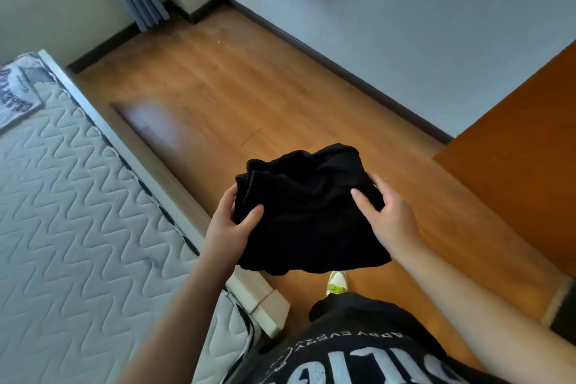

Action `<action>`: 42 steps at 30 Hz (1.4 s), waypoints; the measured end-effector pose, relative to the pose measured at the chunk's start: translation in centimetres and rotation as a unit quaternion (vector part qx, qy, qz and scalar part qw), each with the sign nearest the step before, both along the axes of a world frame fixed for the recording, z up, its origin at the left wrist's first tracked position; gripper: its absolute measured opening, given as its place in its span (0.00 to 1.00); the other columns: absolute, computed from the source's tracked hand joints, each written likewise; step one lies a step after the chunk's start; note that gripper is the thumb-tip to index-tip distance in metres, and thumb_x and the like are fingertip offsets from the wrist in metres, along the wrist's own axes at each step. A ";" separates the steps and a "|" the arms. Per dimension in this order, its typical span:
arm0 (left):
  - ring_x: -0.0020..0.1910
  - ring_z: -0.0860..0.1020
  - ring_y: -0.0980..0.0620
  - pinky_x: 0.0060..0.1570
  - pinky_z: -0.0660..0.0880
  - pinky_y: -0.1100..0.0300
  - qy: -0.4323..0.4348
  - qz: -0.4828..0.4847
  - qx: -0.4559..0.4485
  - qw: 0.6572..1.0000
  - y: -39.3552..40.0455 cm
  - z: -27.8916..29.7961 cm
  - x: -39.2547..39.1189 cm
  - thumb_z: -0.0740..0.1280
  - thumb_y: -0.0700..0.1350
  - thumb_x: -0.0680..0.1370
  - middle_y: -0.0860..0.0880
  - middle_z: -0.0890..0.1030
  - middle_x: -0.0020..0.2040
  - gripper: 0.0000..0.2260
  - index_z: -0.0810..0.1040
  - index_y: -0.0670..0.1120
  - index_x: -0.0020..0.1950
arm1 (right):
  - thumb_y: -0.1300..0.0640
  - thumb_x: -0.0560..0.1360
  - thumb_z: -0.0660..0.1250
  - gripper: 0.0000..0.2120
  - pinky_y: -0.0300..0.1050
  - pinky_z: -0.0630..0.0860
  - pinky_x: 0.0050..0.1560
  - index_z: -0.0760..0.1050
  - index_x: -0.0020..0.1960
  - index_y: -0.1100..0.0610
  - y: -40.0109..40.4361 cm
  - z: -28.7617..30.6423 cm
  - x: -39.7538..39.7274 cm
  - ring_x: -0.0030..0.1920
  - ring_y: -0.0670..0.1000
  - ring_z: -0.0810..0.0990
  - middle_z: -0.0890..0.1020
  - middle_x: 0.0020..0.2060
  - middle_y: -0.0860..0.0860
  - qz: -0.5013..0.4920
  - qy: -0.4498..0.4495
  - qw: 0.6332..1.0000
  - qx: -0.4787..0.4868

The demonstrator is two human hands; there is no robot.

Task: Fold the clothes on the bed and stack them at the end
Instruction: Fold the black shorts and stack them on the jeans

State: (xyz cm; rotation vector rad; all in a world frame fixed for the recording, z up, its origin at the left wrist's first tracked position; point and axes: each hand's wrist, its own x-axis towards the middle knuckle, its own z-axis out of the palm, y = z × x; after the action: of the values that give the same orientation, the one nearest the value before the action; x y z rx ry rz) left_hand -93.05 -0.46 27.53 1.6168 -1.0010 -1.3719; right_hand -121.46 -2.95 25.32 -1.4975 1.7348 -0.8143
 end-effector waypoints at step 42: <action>0.52 0.84 0.43 0.45 0.82 0.54 0.108 0.270 -0.050 0.956 -20.9 3.1 24.3 0.69 0.41 0.78 0.45 0.85 0.54 0.15 0.78 0.59 0.60 | 0.31 0.72 0.65 0.22 0.41 0.74 0.56 0.69 0.64 0.33 -33.6 3.1 27.5 0.58 0.36 0.75 0.77 0.58 0.32 0.184 -0.113 0.973 0.077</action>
State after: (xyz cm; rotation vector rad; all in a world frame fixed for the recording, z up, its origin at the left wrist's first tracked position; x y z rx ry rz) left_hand -68.78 -21.33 30.65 1.4800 -0.4427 -1.0690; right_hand -93.95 -36.57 28.38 -1.4972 1.2722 -0.6133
